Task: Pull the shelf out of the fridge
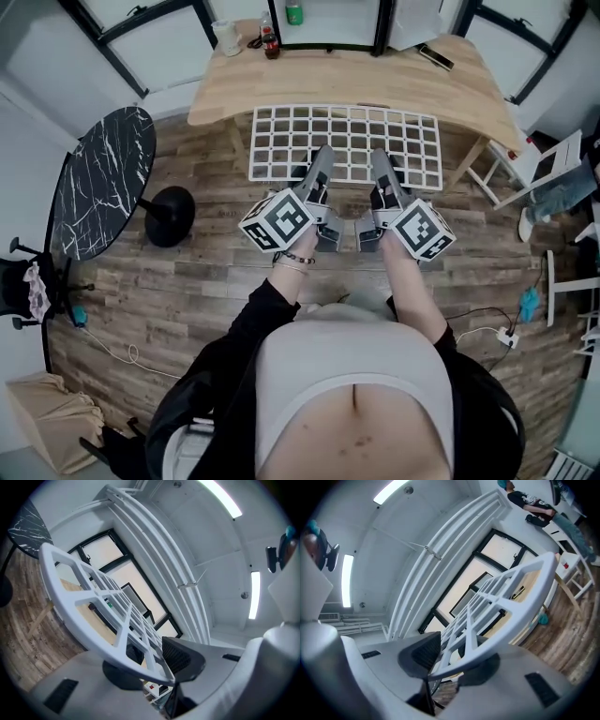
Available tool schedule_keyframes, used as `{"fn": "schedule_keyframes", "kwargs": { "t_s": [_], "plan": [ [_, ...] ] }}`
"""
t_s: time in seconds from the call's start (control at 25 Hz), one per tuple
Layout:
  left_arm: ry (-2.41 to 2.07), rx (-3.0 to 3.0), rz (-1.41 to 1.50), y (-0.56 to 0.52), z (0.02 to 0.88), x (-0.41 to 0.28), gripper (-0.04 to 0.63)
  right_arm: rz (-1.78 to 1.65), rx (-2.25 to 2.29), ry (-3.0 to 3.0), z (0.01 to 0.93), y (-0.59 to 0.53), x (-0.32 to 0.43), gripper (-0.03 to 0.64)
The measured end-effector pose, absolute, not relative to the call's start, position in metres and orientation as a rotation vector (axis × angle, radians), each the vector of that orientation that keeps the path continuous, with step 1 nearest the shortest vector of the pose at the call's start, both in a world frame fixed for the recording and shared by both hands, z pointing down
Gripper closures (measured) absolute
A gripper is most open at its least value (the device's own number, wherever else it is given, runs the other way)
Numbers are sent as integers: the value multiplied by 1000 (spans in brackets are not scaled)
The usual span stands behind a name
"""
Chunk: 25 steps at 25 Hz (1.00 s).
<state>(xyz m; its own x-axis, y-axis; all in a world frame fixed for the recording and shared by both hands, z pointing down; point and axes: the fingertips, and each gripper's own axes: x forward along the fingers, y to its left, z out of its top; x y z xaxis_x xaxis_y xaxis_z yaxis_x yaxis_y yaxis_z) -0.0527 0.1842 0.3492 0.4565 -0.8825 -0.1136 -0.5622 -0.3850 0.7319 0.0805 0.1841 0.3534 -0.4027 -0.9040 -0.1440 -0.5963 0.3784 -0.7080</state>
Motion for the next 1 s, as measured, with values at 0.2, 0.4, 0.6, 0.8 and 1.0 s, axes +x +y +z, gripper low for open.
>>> {"fn": "schedule_keyframes", "kwargs": {
  "t_s": [0.2,0.4,0.6,0.8,1.0],
  "plan": [
    [-1219,2083,-676,184,340,-47,471,-767,-1250,2151,342,183,82,482],
    [-1230,2085,-696,183,334,-32,470,-746,-1256,2172,335,179,99,482],
    [-1239,2078,-696,183,336,-27,471,-752,-1258,2182,339,179,104,479],
    [-1248,2085,-688,185,335,-26,471,-753,-1245,2179,337,182,104,477],
    [-1236,2094,-686,189,334,-20,470,-740,-1267,2177,339,187,110,474]
  ]
}}
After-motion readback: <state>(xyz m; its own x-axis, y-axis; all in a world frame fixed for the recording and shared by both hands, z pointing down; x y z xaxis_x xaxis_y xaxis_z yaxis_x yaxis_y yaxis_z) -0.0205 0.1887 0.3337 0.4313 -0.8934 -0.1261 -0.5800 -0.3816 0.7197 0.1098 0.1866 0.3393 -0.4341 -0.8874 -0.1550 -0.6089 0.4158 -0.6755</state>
